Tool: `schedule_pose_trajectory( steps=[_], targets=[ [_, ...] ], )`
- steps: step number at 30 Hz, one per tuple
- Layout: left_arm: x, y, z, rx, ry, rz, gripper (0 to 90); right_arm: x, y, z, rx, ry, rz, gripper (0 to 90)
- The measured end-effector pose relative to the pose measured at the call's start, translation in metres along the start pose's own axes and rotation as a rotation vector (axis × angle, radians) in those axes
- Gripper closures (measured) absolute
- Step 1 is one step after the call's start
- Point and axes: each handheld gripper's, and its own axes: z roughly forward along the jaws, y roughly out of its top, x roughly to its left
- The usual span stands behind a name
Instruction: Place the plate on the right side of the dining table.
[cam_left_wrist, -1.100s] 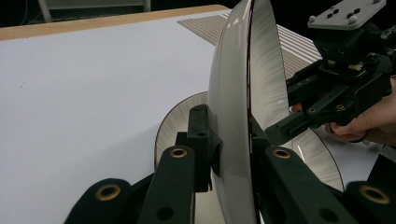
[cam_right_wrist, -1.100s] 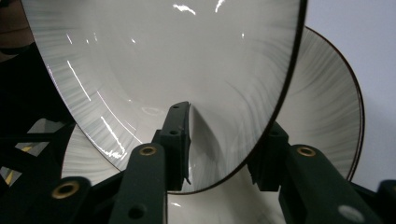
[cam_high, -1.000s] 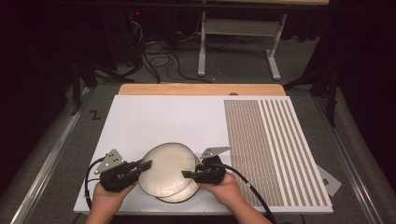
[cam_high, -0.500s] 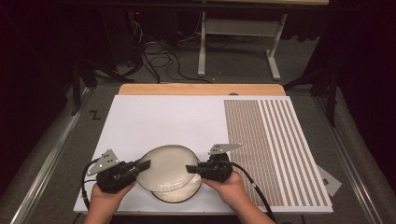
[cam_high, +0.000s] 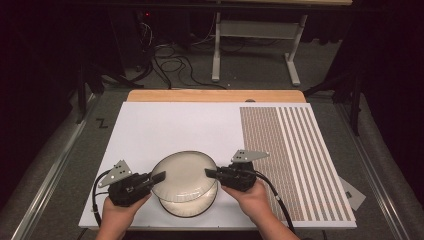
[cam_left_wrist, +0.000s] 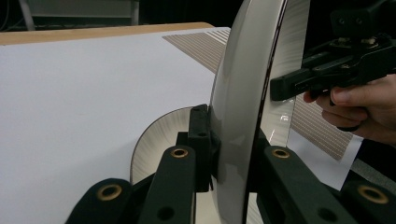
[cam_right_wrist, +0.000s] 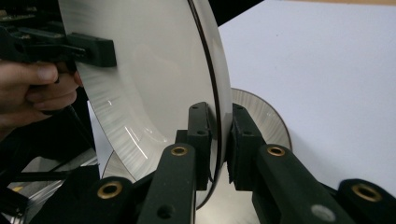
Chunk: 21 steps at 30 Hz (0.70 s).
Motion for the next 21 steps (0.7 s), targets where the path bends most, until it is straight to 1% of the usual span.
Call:
schedule_pose_trajectory(
  steps=[4,8,10,13,16,18,21],
  targets=[
    [-0.001,0.000,0.002,-0.021,-0.011,-0.024,80.8,0.001,0.004,-0.006,-0.023,-0.020,-0.017,83.1],
    [-0.003,0.001,0.005,-0.031,-0.013,-0.029,80.7,0.002,0.007,-0.012,-0.034,-0.037,-0.030,83.0],
    [-0.002,0.002,0.008,-0.033,-0.018,-0.040,80.6,0.001,0.008,-0.014,-0.039,-0.042,-0.021,83.2],
    [-0.004,0.005,0.011,-0.037,-0.017,-0.043,80.2,0.000,0.010,-0.017,-0.046,-0.050,-0.029,83.5],
    [-0.008,0.009,0.015,-0.043,-0.015,-0.038,80.1,-0.001,0.014,-0.023,-0.051,-0.057,-0.032,83.5],
    [-0.010,0.012,0.017,-0.043,-0.015,-0.033,80.1,-0.002,0.017,-0.028,-0.053,-0.064,-0.045,83.5],
    [-0.014,0.016,0.022,-0.043,-0.013,-0.035,79.9,-0.003,0.019,-0.033,-0.052,-0.076,-0.045,83.2]
  ],
)
